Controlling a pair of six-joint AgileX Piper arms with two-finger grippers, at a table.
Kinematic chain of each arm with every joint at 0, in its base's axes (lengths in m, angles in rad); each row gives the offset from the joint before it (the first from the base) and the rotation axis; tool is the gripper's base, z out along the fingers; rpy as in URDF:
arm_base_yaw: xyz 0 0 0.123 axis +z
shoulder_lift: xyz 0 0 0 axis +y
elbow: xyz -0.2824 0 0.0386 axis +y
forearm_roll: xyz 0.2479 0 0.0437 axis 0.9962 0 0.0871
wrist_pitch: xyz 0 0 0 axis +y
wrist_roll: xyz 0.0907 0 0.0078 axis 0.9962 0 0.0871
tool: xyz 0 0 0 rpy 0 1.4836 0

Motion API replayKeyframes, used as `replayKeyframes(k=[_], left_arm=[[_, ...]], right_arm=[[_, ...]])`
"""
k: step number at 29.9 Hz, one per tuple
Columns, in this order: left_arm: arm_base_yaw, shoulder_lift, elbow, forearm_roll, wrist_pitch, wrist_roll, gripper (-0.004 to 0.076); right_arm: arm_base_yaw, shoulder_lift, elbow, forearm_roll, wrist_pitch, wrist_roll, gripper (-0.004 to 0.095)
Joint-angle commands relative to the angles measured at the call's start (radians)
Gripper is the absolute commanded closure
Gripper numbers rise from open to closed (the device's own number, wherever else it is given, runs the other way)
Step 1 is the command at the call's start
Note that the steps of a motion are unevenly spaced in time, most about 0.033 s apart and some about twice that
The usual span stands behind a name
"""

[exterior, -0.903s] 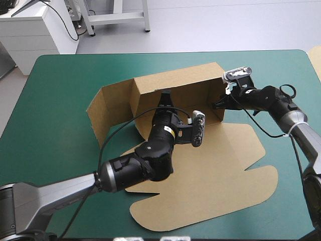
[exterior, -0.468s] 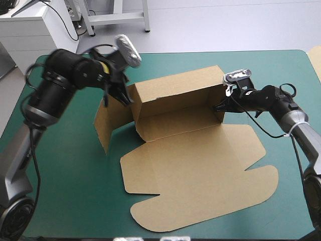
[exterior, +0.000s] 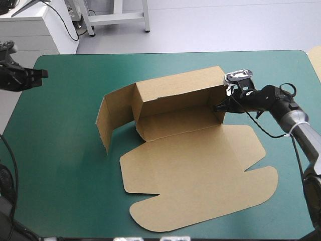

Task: Fold the box

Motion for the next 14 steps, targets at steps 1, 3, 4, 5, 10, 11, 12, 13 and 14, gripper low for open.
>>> replayKeyframes(k=[1, 3, 4, 5, 10, 11, 12, 13, 14], left_arm=[[0.086, -0.049, 0.101, -0.096, -0.037, 0.000, 0.0731], [0.114, -0.056, 0.166, -0.094, -0.064, 0.021, 0.0731], [0.126, -0.058, 0.197, -0.094, -0.081, 0.018, 0.0731], [0.133, -0.059, 0.219, -0.104, -0.094, 0.018, 0.0731], [0.143, -0.059, 0.275, -0.128, -0.098, 0.030, 0.0731], [0.143, -0.059, 0.275, -0.128, -0.096, 0.030, 0.0731], [0.143, -0.059, 0.275, -0.133, -0.091, 0.030, 0.0731], [0.143, -0.059, 0.275, -0.137, -0.091, 0.030, 0.0731], [0.143, -0.059, 0.275, -0.139, -0.088, 0.030, 0.0731]], right_arm=[[-0.008, -0.036, -0.026, -0.028, 0.077, 0.060, 0.0927], [-0.008, -0.036, -0.040, -0.070, 0.092, 0.101, 0.0927], [-0.008, -0.036, -0.053, -0.090, 0.103, 0.120, 0.0927], [-0.008, -0.036, -0.065, -0.106, 0.115, 0.136, 0.0927], [-0.008, -0.036, -0.186, -0.161, 0.241, 0.232, 0.0927], [-0.008, -0.036, -0.220, -0.166, 0.281, 0.253, 0.0927], [-0.008, -0.036, -0.251, -0.177, 0.317, 0.273, 0.0927], [-0.008, -0.036, -0.291, -0.191, 0.372, 0.300, 0.0927], [-0.008, -0.036, -0.334, -0.206, 0.441, 0.328, 0.0926]])
